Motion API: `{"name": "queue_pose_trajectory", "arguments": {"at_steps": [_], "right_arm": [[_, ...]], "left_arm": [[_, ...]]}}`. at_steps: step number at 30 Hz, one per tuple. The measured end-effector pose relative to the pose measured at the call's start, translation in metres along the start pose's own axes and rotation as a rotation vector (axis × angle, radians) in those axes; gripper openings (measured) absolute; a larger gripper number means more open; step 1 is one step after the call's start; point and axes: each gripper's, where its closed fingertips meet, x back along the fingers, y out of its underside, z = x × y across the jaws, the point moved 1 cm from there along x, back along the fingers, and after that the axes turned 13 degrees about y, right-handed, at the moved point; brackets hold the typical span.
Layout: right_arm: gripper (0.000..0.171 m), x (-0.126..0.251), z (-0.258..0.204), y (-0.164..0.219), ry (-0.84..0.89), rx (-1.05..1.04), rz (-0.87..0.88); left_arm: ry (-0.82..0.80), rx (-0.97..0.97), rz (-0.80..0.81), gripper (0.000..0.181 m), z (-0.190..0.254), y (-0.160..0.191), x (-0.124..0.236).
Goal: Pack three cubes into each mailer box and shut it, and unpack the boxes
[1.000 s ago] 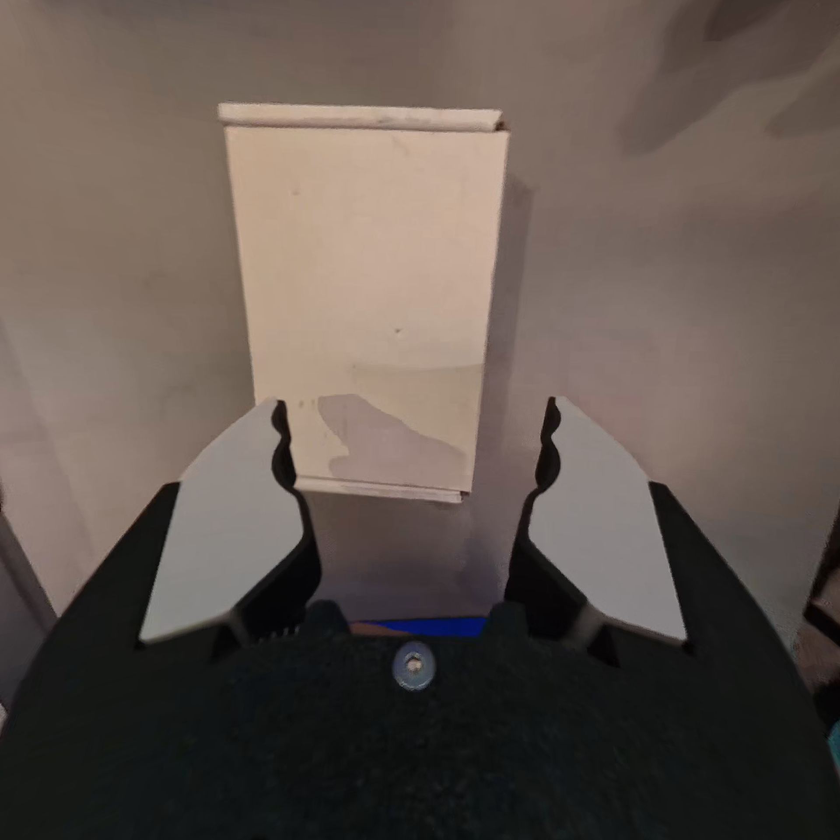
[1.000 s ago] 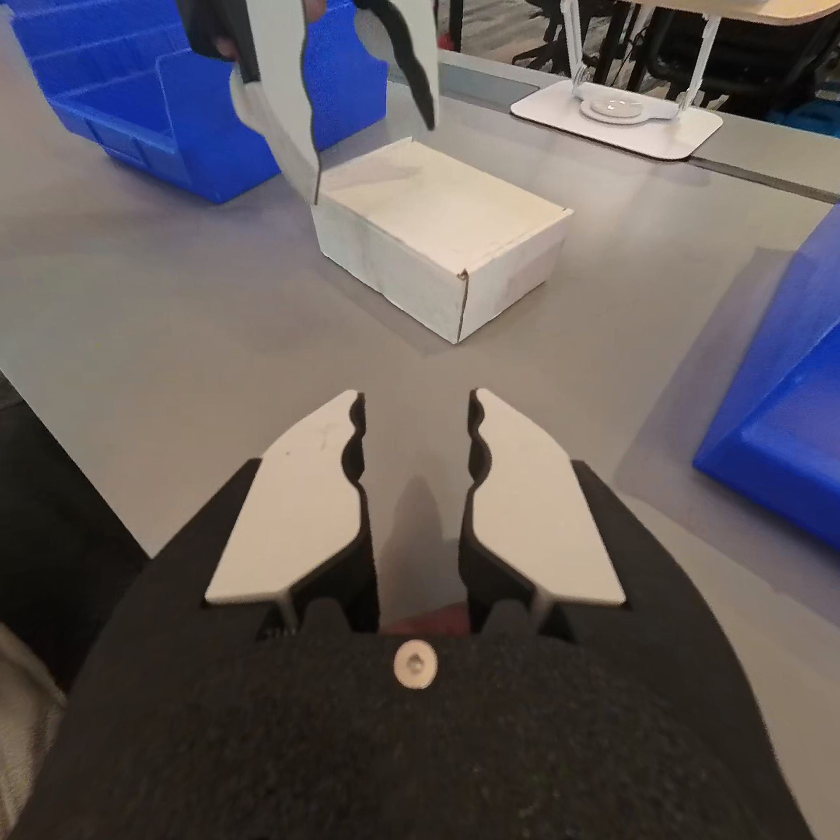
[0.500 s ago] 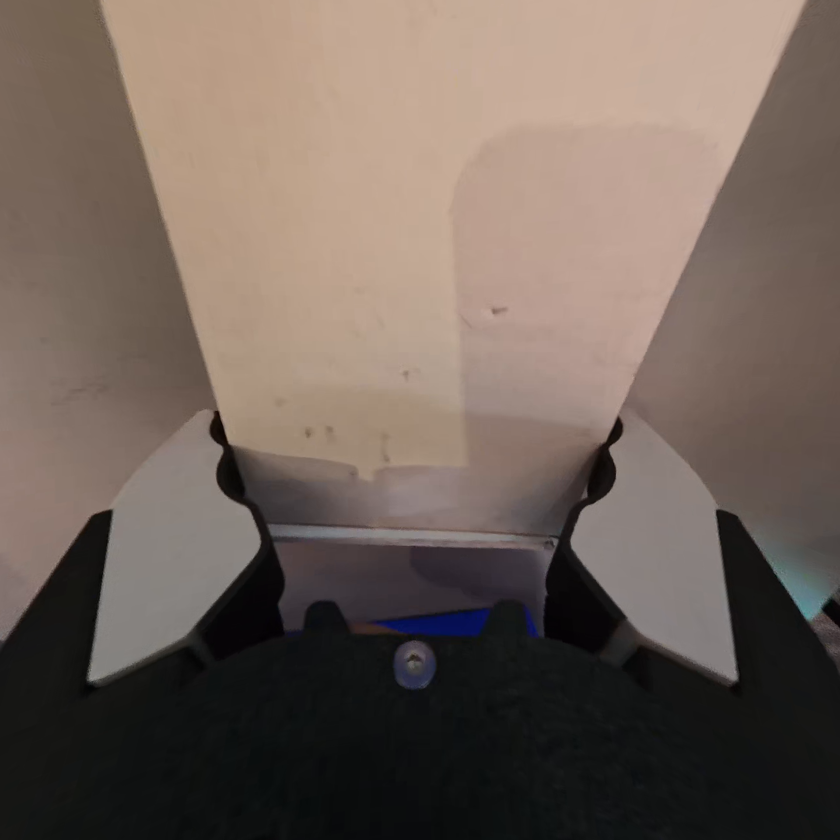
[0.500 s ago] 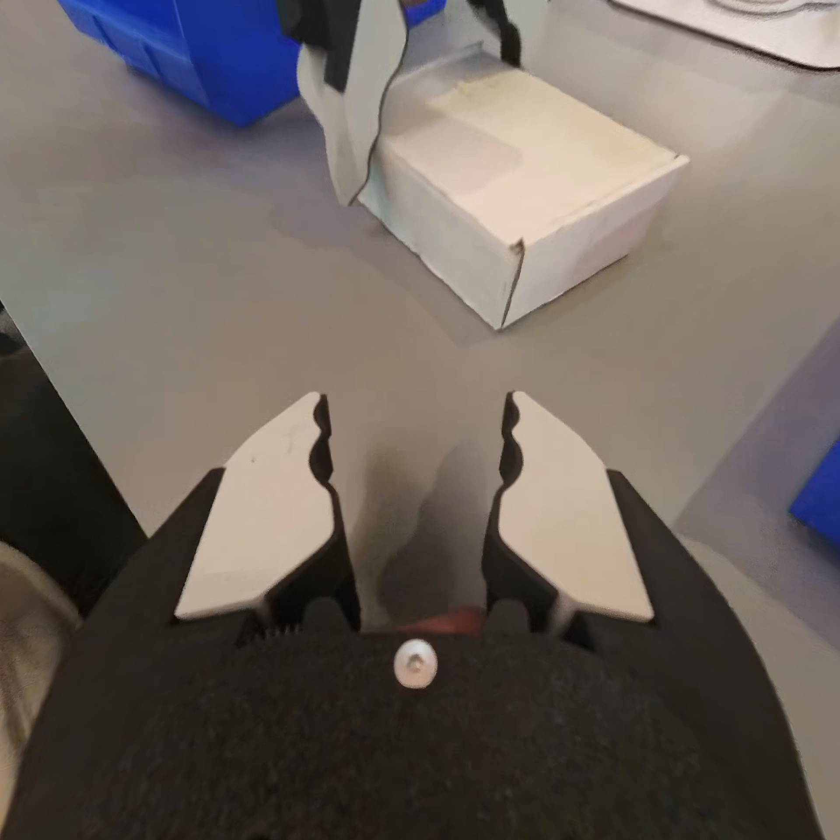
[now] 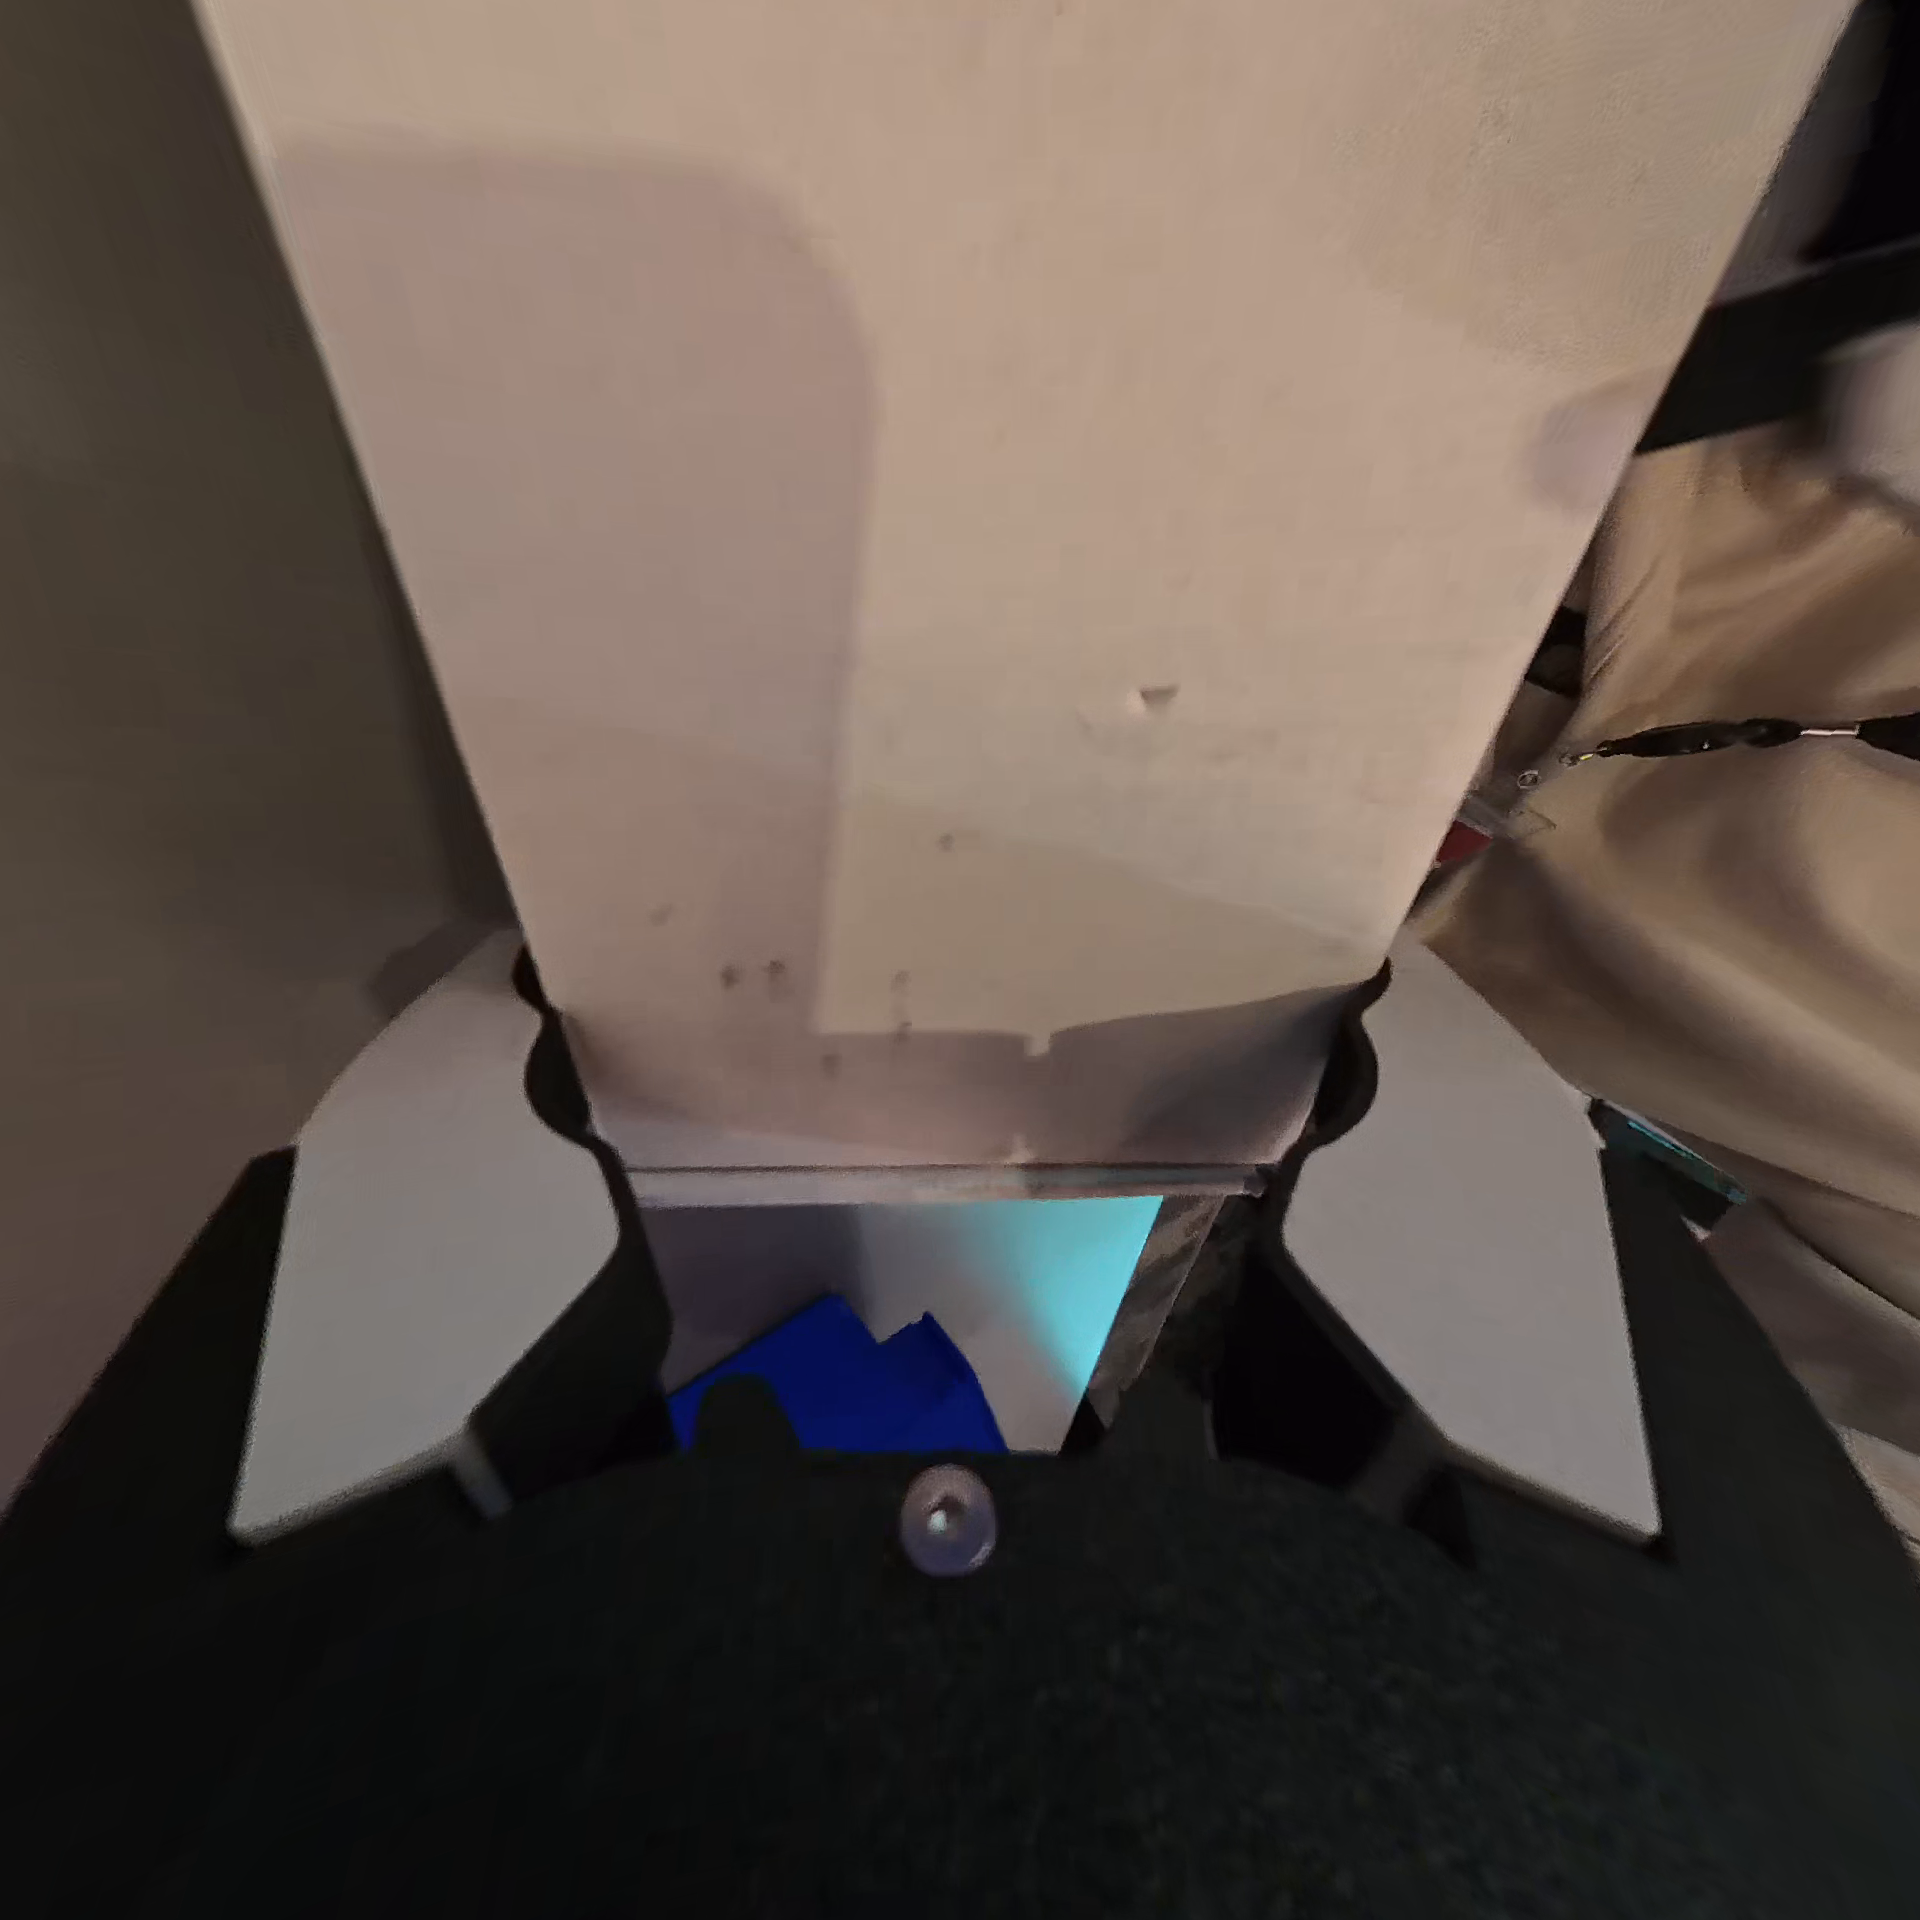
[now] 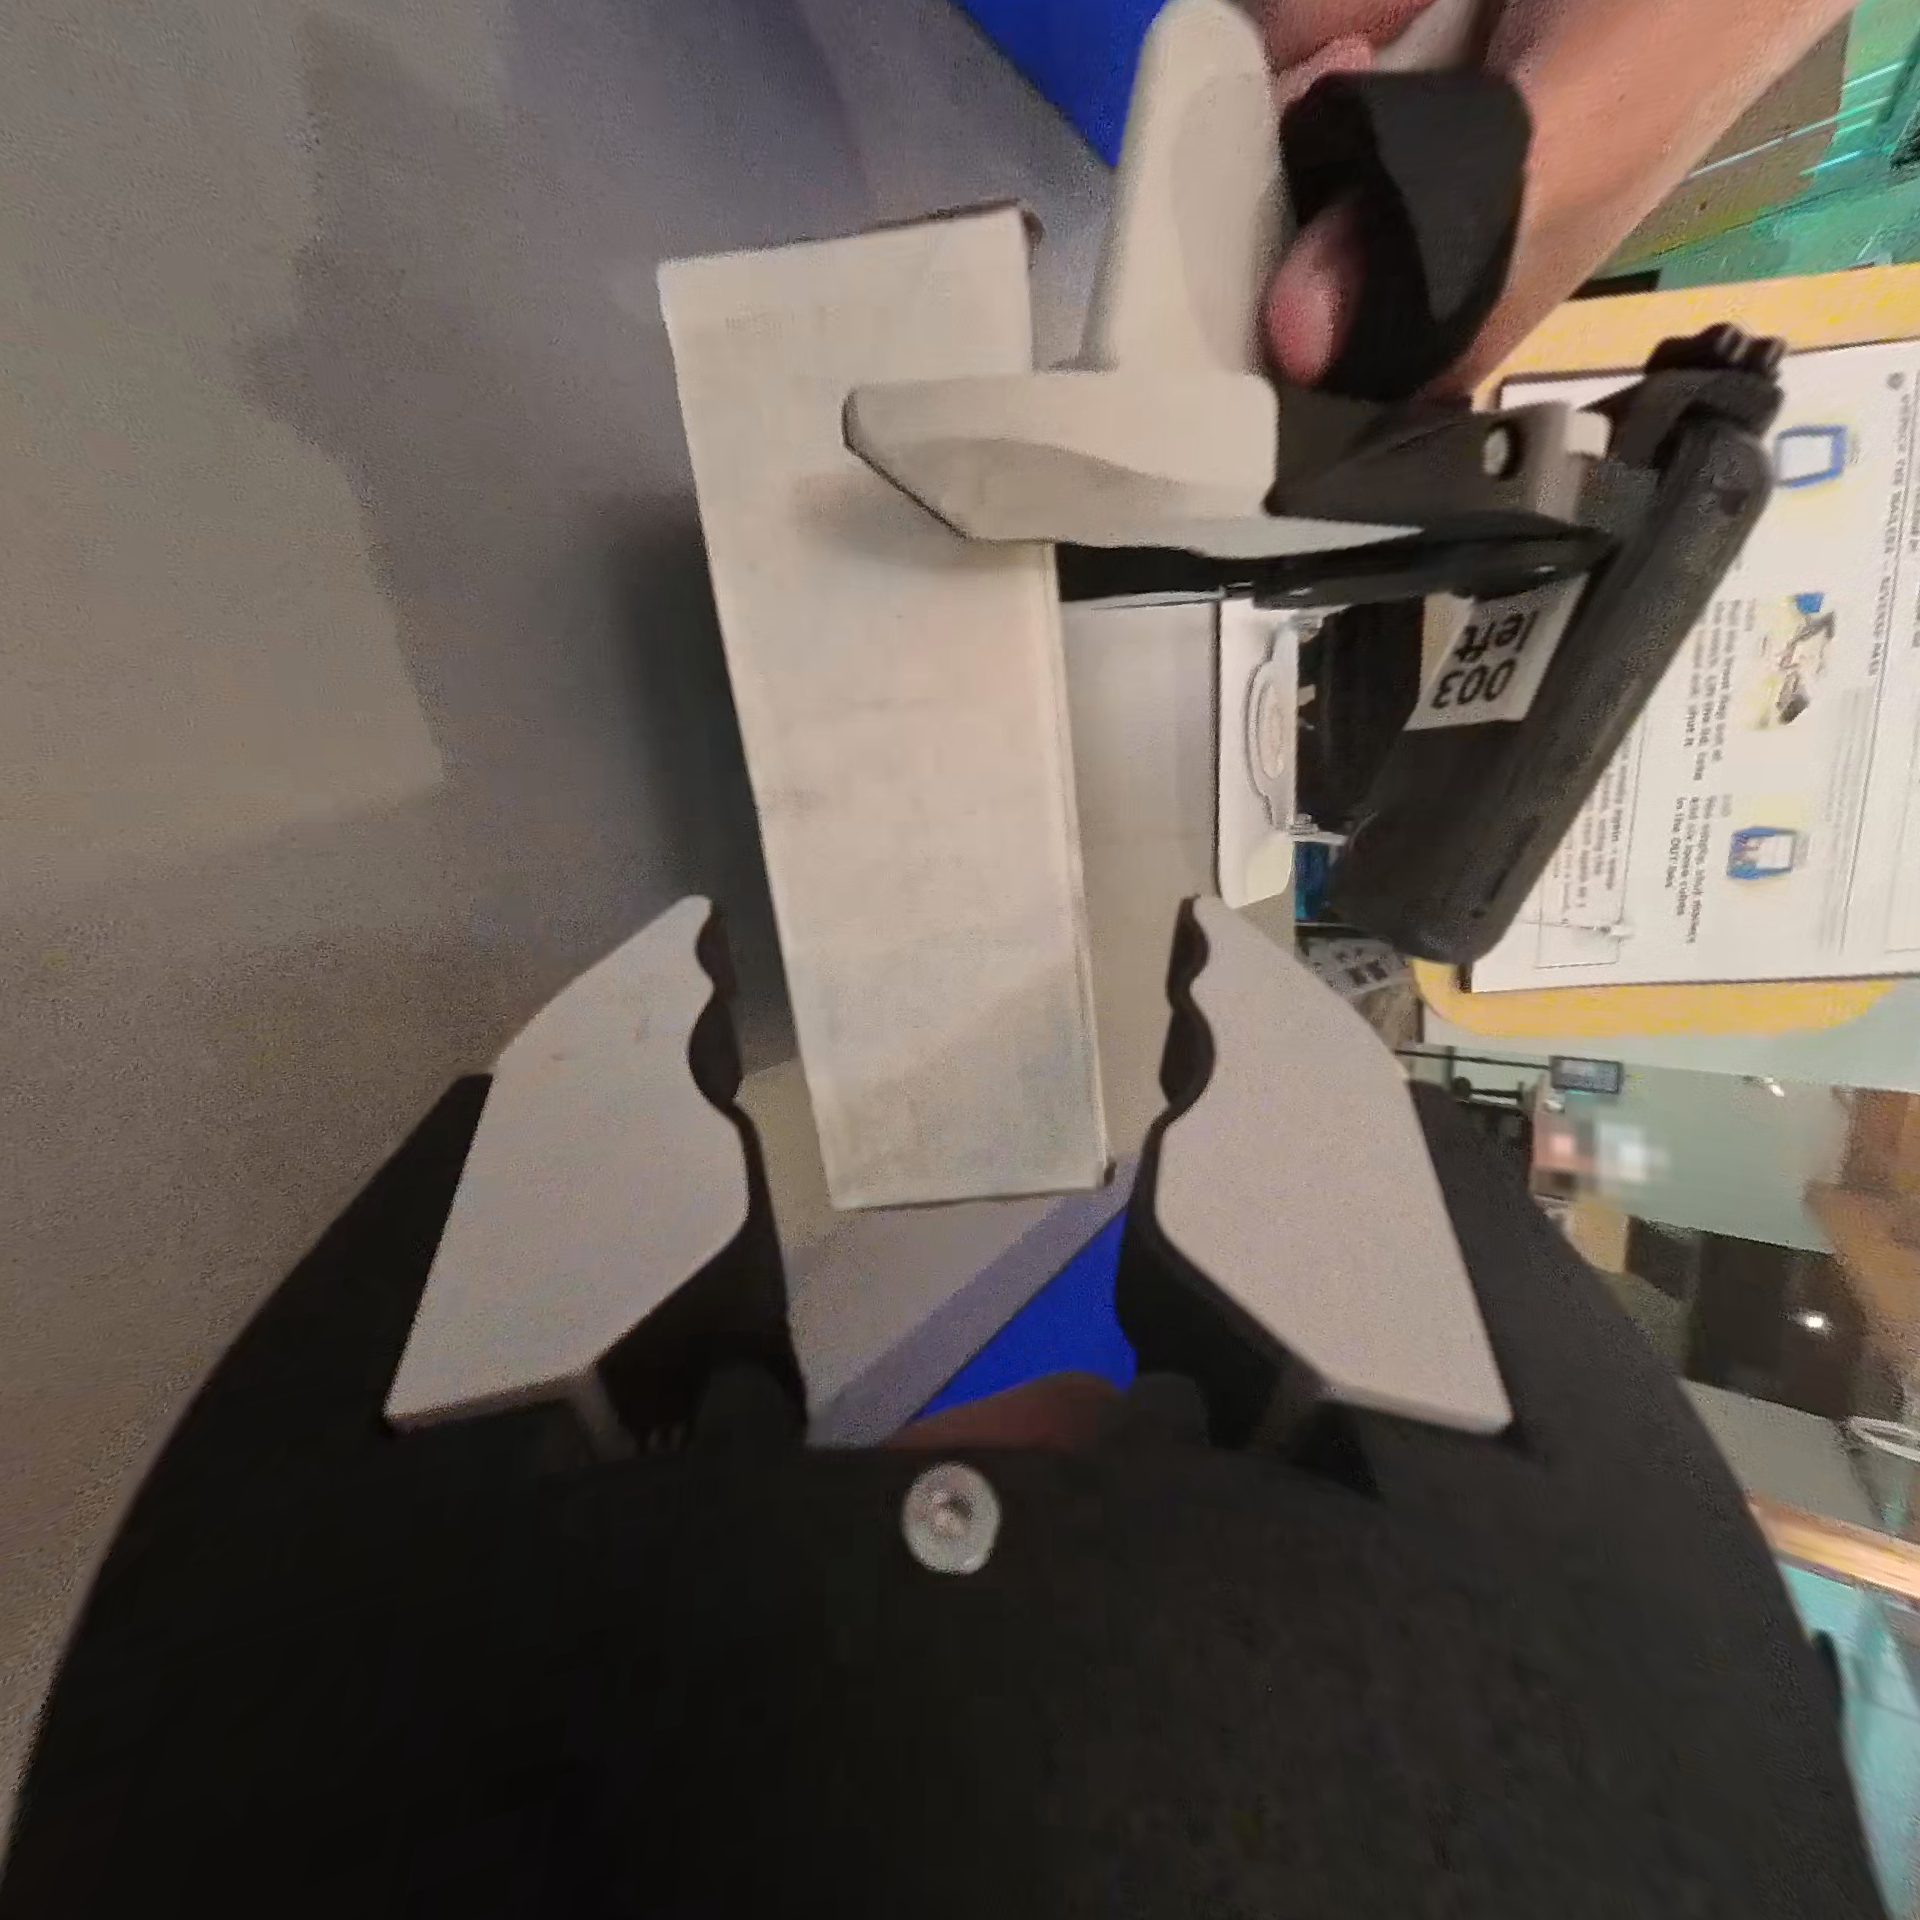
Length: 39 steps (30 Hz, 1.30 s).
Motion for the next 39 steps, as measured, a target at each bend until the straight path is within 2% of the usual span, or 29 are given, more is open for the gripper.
{"name": "queue_pose_trajectory", "arguments": {"at_steps": [3, 4, 6, 8, 11, 13, 16, 19, 22, 25, 26, 28, 30, 33, 35, 39], "right_arm": [[0.066, -0.018, -0.010, 0.010, -0.054, 0.080, -0.025], [0.065, -0.020, -0.008, 0.012, -0.046, 0.091, -0.030], [0.065, -0.018, -0.002, 0.020, -0.104, 0.032, -0.036], [0.064, -0.011, 0.008, 0.027, -0.222, -0.097, -0.018], [0.064, -0.002, 0.021, 0.040, -0.441, -0.273, -0.016], [0.064, -0.001, 0.023, 0.046, -0.560, -0.314, -0.018], [0.064, -0.004, 0.025, 0.048, -0.679, -0.301, -0.008], [0.064, -0.008, 0.023, 0.045, -0.777, -0.246, -0.005], [0.064, -0.014, 0.018, 0.037, -0.850, -0.176, -0.019], [0.064, -0.023, 0.012, 0.031, -0.901, -0.123, -0.052], [0.064, -0.027, 0.013, 0.030, -0.904, -0.132, -0.065], [0.065, -0.036, 0.017, 0.029, -0.865, -0.175, -0.071], [0.068, -0.039, 0.025, 0.021, -0.792, -0.276, -0.076], [0.057, -0.032, 0.039, -0.016, -0.618, -0.397, 0.096], [0.044, -0.028, 0.039, -0.038, -0.514, -0.408, 0.183], [0.043, -0.033, 0.033, -0.057, -0.436, -0.378, 0.205]], "left_arm": [[0.036, -0.033, 0.060, 0.137, 0.009, -0.005, -0.007], [0.013, -0.041, 0.083, 0.145, 0.011, -0.004, -0.007], [-0.075, -0.106, 0.173, 0.141, 0.019, -0.004, 0.001], [-0.222, -0.203, 0.365, 0.142, 0.035, -0.012, 0.017], [-0.527, -0.281, 0.645, 0.138, 0.057, -0.013, 0.037], [-0.704, -0.324, 0.801, 0.130, 0.067, -0.011, 0.036], [-0.948, -0.324, 0.963, 0.112, 0.055, -0.009, 0.030], [-0.888, -0.335, 1.054, 0.118, 0.038, -0.019, 0.021], [-0.810, -0.362, 1.122, 0.117, 0.019, -0.032, 0.026], [-0.769, -0.474, 1.136, 0.099, 0.015, -0.042, 0.028], [-0.778, -0.513, 1.121, 0.078, 0.015, -0.043, 0.027], [-0.777, -0.501, 1.136, 0.078, 0.007, -0.041, 0.030], [-0.684, -0.506, 1.178, 0.078, 0.005, -0.040, 0.033], [-0.676, -0.559, 1.155, 0.077, 0.006, -0.041, 0.031], [-0.673, -0.579, 1.174, 0.077, 0.007, -0.041, 0.030], [-0.678, -0.567, 1.185, 0.077, 0.006, -0.041, 0.030]]}}
